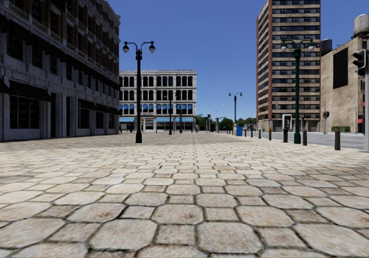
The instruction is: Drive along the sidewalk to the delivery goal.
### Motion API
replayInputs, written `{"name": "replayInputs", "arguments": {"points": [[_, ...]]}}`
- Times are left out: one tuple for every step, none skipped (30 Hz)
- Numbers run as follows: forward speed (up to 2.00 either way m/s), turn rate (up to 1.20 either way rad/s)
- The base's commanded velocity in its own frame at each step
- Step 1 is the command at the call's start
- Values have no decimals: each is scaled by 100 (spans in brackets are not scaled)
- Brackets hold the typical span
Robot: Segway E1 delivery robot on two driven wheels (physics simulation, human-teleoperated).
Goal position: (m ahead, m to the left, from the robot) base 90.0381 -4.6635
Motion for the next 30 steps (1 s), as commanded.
{"name": "replayInputs", "arguments": {"points": [[146,0],[151,0],[153,0],[153,0],[153,0],[153,0],[153,0],[153,0],[153,0],[153,0],[153,0],[153,0],[153,0],[153,0],[154,0],[154,0],[154,0],[154,0],[154,0],[154,0],[154,0],[154,0],[154,0],[154,0],[154,0],[154,0],[154,0],[154,0],[154,0],[154,0]]}}
